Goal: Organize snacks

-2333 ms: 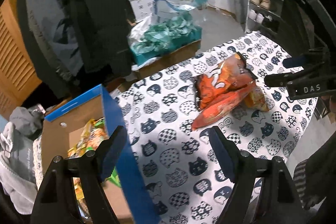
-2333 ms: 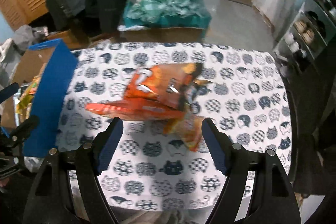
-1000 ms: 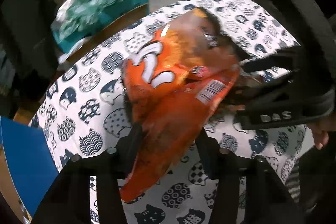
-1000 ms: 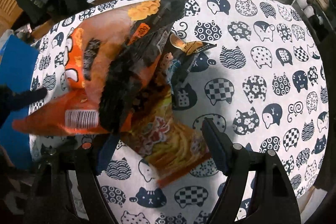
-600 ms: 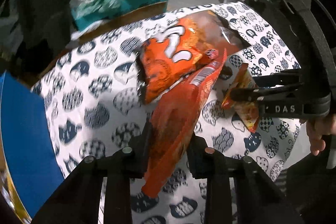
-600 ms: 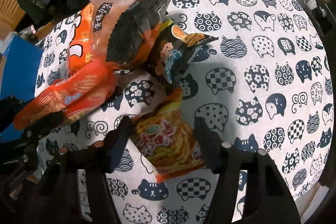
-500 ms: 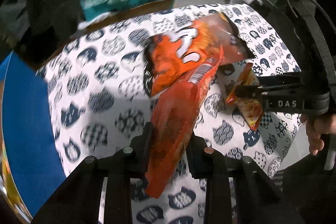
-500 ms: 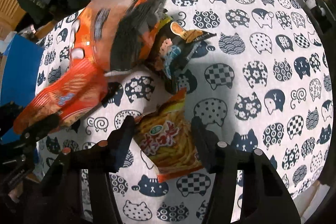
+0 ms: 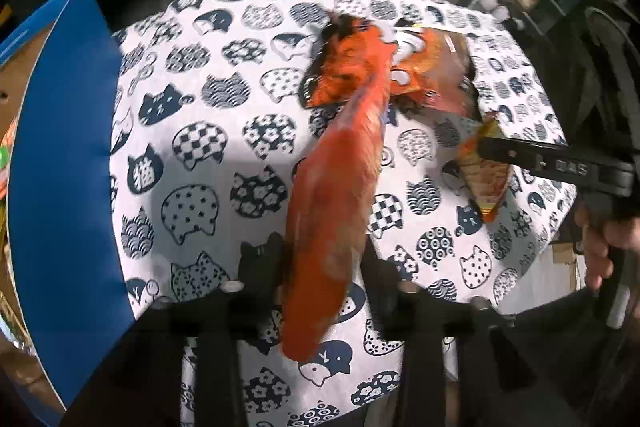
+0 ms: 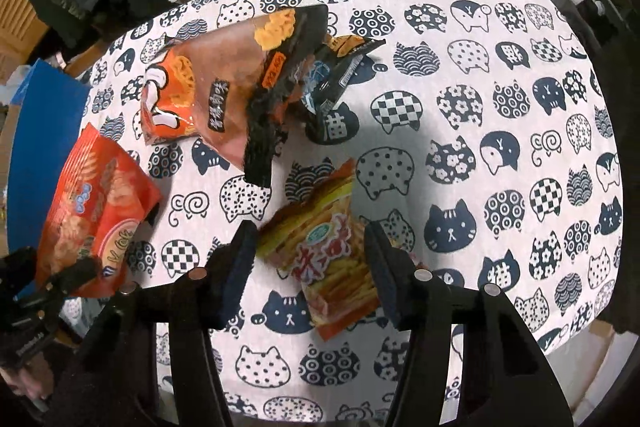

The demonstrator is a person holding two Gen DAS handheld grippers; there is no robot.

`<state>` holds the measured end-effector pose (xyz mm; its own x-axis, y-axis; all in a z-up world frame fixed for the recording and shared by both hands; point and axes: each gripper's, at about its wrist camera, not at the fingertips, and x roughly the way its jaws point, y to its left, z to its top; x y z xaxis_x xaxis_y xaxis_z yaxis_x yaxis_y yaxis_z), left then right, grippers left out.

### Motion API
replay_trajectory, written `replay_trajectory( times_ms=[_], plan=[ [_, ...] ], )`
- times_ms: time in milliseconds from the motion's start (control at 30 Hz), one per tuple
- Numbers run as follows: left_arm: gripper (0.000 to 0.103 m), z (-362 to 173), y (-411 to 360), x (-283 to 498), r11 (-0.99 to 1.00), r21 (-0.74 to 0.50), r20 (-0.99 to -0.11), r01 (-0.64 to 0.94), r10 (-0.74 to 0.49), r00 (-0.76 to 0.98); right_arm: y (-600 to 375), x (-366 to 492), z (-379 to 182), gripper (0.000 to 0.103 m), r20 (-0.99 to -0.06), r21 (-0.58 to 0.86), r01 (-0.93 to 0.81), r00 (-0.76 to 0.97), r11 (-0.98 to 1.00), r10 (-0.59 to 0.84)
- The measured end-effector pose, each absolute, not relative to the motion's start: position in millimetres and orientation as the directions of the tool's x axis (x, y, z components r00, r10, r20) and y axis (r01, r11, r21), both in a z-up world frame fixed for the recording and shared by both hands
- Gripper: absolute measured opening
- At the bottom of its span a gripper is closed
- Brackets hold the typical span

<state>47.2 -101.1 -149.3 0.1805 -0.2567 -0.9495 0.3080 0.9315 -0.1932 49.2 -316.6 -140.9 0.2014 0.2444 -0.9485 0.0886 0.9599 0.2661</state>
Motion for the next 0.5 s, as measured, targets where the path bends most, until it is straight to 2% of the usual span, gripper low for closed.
replay_trajectory(
  times_ms=[33,100,167,267,500],
  plan=[
    [0.050,-149.9,-101.5,48.4,0.935,-0.193,-0.949,0.299,-0.255,0.184,-317.1,48.8,-140.3,0.065,-0.948,0.267,0.088,0.201,0.960,0.245],
    [0.054,-150.2,-103.8,51.6,0.936,-0.198,-0.947,0.292,-0.260,0.190,-319.5,46.5,-138.6,0.067,-0.950,0.257,0.084,0.203,0.963,0.236],
    [0.056,-150.4,-109.3,56.9,0.935,-0.200,-0.945,0.294,-0.263,0.193,-320.1,46.2,-139.6,0.070,-0.953,0.249,0.081,0.199,0.965,0.229],
    [0.066,-150.8,-119.4,65.0,0.935,-0.187,-0.946,0.302,-0.255,0.202,-318.6,46.8,-144.4,0.070,-0.956,0.239,0.073,0.195,0.968,0.221],
    [0.067,-163.6,-135.3,85.7,0.935,-0.179,-0.952,0.307,-0.244,0.187,-315.3,48.3,-164.3,0.070,-0.965,0.216,0.054,0.165,0.975,0.205]
  ],
)
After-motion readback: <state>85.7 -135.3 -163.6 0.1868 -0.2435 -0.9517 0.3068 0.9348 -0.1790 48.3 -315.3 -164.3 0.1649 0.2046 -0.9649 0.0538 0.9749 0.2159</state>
